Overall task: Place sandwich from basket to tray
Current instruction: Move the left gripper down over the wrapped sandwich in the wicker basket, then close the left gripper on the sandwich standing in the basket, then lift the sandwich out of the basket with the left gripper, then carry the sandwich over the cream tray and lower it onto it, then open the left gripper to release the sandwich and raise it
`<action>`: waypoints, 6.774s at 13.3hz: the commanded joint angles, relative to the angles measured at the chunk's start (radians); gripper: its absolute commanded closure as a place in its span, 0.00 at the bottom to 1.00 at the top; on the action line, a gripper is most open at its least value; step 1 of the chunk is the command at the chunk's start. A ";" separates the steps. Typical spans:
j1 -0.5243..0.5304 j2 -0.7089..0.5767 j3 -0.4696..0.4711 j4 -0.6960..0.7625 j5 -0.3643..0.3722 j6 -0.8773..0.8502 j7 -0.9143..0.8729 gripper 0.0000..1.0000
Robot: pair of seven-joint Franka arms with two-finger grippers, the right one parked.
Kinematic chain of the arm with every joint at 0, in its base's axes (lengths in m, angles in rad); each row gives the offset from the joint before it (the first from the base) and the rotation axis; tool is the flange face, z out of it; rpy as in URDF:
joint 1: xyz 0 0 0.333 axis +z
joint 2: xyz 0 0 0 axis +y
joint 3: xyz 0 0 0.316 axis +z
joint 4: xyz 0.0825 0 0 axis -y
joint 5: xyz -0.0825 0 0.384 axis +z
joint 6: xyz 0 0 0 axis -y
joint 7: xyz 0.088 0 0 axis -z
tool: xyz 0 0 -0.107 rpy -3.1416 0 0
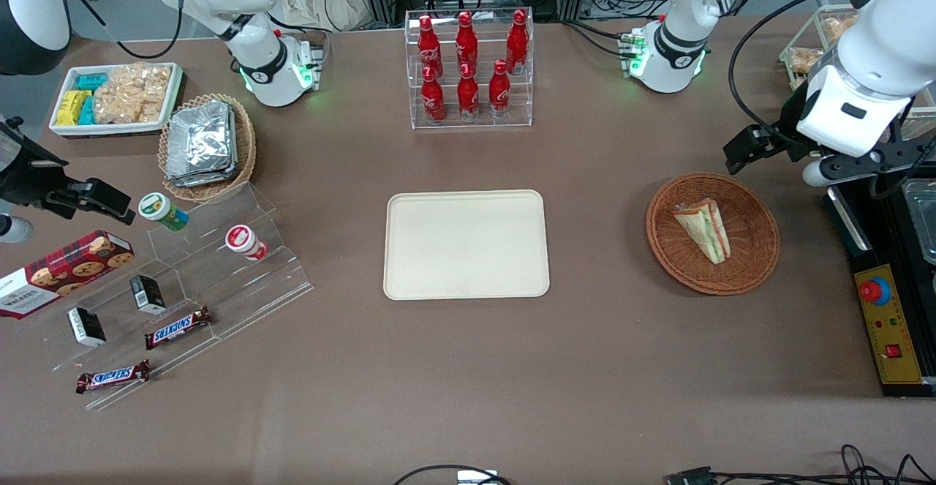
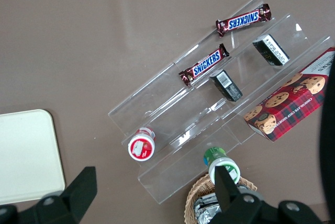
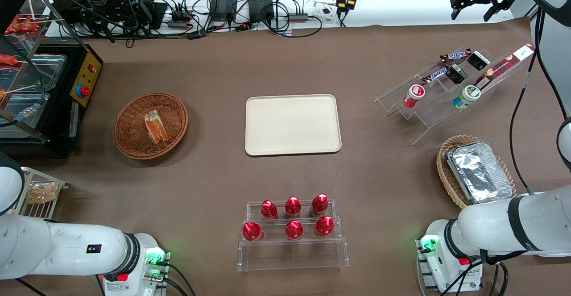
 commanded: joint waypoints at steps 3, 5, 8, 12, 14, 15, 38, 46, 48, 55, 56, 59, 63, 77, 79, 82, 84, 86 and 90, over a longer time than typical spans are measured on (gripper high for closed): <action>-0.006 -0.019 0.016 -0.161 0.022 0.092 -0.048 0.00; 0.026 -0.033 0.016 -0.288 0.030 0.215 -0.066 0.00; 0.068 -0.046 0.016 -0.533 0.048 0.488 -0.078 0.00; 0.104 -0.010 0.015 -0.727 0.067 0.770 -0.092 0.00; 0.106 0.035 0.015 -0.781 0.067 0.867 -0.098 0.00; 0.106 0.059 0.015 -0.810 0.067 0.934 -0.098 0.00; 0.075 -0.079 -0.046 -0.256 0.071 0.046 -0.037 0.85; 0.068 0.163 -0.500 0.152 -0.007 -0.122 -0.199 0.77; 0.042 0.223 -0.585 0.144 0.040 -0.038 -0.244 0.77; -0.029 0.419 -0.584 -0.094 0.183 0.381 -0.324 0.75; -0.031 0.478 -0.584 -0.094 0.247 0.410 -0.351 0.75; -0.066 0.605 -0.579 -0.092 0.399 0.499 -0.436 0.75; -0.066 0.693 -0.576 -0.095 0.484 0.579 -0.470 0.75; -0.057 0.617 -0.567 -0.085 0.468 0.507 -0.530 0.00; -0.054 0.546 -0.562 -0.074 0.392 0.492 -0.528 0.00; 0.023 0.427 -0.565 -0.065 0.355 0.425 -0.516 0.00; 0.061 0.348 -0.564 -0.063 0.353 0.360 -0.519 0.00; 0.107 0.276 -0.564 -0.060 0.326 0.302 -0.514 0.00; 0.105 0.141 -0.388 -0.058 0.142 0.205 -0.271 0.00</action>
